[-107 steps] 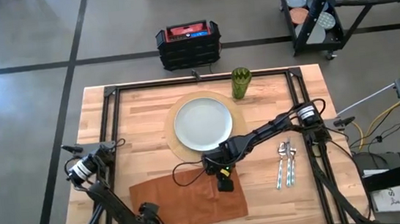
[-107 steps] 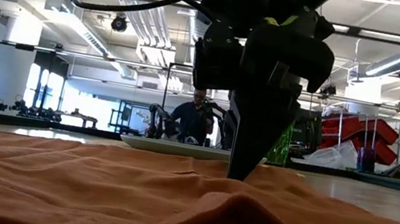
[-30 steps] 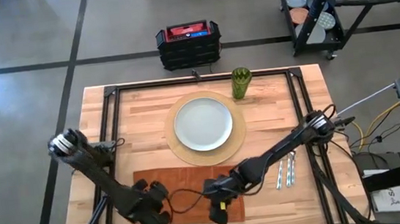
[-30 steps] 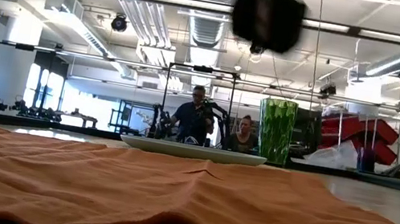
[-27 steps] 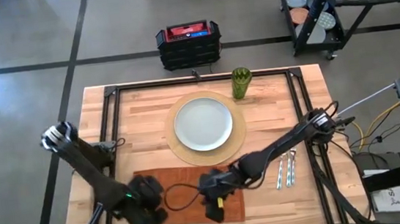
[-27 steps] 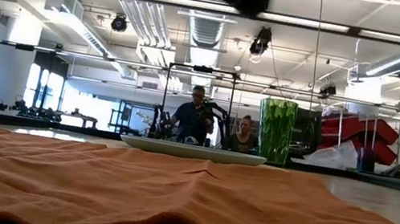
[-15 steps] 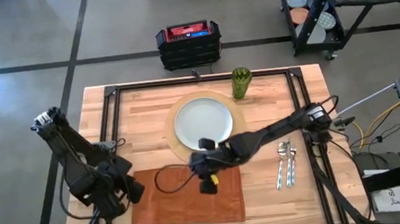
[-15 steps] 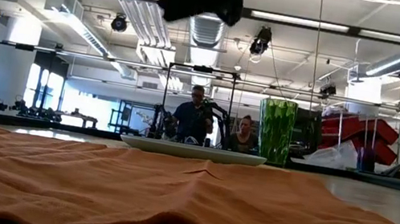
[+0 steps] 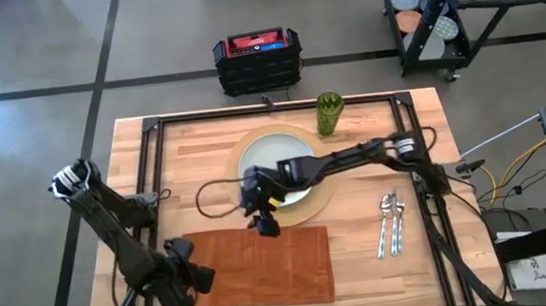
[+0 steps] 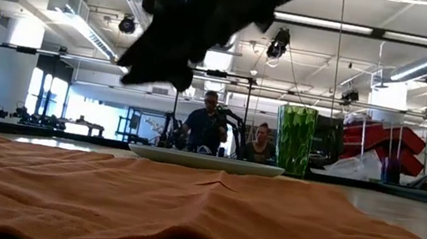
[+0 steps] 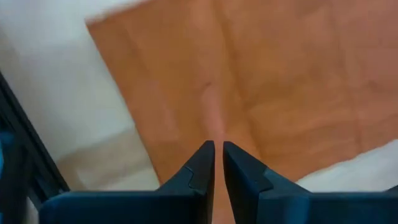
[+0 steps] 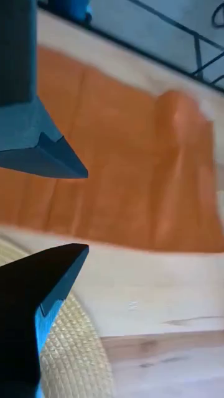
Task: Set table place
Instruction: Fold the orange table napkin
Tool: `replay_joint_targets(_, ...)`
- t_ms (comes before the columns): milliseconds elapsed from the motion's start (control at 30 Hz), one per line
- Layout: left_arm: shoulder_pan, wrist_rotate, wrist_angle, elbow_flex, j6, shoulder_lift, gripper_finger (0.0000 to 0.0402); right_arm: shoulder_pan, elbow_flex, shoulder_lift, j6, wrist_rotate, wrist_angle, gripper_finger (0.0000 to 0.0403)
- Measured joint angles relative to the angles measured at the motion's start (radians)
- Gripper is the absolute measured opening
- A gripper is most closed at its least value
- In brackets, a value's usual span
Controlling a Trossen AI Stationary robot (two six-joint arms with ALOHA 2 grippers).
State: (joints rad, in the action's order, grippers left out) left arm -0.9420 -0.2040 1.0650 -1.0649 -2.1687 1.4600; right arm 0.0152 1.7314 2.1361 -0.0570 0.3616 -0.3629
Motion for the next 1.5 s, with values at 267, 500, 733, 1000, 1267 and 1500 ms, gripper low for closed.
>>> replay_joint_targets(267,-0.002,0.121,-0.219,0.0,0.006,0.08,0.002,-0.041,0.033,0.136,0.052,0.145,-0.003,0.0168)
replay_joint_targets(500,-0.002,0.139,-0.251,-0.001,0.01,0.102,0.002,-0.04,0.032,0.144,0.08,0.162,0.044,0.0161)
replay_joint_targets(733,0.012,0.145,-0.232,0.012,0.012,0.116,0.002,-0.042,0.032,0.119,0.107,0.161,-0.099,0.0147)
replay_joint_targets(1000,0.089,-0.023,-0.399,0.013,0.087,0.103,0.002,-0.04,0.032,0.001,0.264,0.016,-0.386,0.0111)
replay_joint_targets(1267,0.139,-0.069,-0.484,-0.012,0.274,0.124,0.002,-0.037,0.004,-0.109,0.351,0.013,-0.658,0.0075)
replay_joint_targets(1500,0.16,-0.067,-0.469,-0.121,0.468,0.212,0.002,0.016,-0.148,-0.223,0.213,0.013,-0.591,0.0029)
